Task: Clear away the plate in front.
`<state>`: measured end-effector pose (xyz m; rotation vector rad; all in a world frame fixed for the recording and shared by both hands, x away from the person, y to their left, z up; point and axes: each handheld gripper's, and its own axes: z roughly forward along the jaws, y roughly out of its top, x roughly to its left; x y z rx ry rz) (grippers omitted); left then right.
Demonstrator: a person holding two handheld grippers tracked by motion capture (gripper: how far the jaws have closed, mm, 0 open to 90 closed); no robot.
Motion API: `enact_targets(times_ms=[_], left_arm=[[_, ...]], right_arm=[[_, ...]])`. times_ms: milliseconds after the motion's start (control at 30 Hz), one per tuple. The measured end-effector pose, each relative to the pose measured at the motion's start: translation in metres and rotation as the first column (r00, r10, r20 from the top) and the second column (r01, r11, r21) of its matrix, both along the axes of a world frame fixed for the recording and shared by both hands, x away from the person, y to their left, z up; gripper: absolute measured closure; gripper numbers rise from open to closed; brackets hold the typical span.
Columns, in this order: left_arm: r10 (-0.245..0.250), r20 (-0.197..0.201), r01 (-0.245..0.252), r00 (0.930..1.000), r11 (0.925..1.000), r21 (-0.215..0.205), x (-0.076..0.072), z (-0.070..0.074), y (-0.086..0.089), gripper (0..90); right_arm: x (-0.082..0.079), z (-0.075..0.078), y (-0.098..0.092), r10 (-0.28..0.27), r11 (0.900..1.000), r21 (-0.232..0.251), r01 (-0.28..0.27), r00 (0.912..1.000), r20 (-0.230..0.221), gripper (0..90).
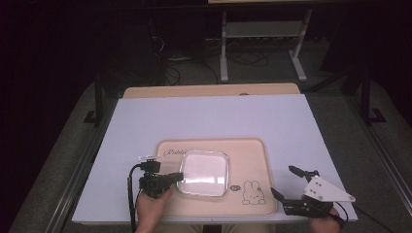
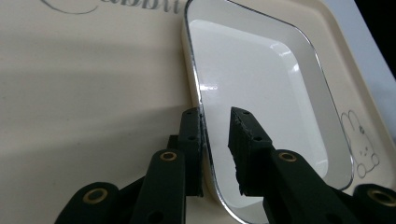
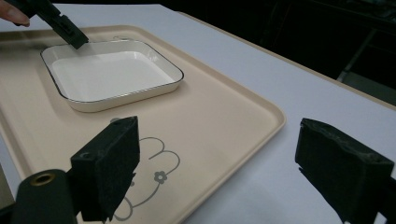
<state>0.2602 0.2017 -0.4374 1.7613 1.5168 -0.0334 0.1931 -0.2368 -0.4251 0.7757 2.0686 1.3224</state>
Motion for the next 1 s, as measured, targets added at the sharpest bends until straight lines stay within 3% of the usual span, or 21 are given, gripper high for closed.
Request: enact_targets(times_ms=[333, 800, 1000], left_arm=[[-0.03, 0.011, 0.03, 0.9995, 0.9995, -0.006, -0.0064, -0.0032, -0.0019, 69.1], [-0.047, 0.011, 0.047, 0.9988, 0.9987, -0.021, -0.0066, -0.007, -0.0036, 74.0], [-0.034, 0.057, 0.034, 0.9978, 0.9993, -0.012, -0.0078, -0.0004, -0.0009, 70.9]], right_arm=[[0.0, -0.0001, 0.0008, 0.003, 1.0, -0.003, -0.003, 1.0, -0.002, 13.0], [0.0, 0.0003, 0.0002, 0.001, 1.0, 0.005, -0.001, 1.0, 0.002, 13.0], [-0.0002, 0.0004, 0.0003, 0.004, 1.0, 0.004, -0.004, 1.0, 0.004, 13.0]])
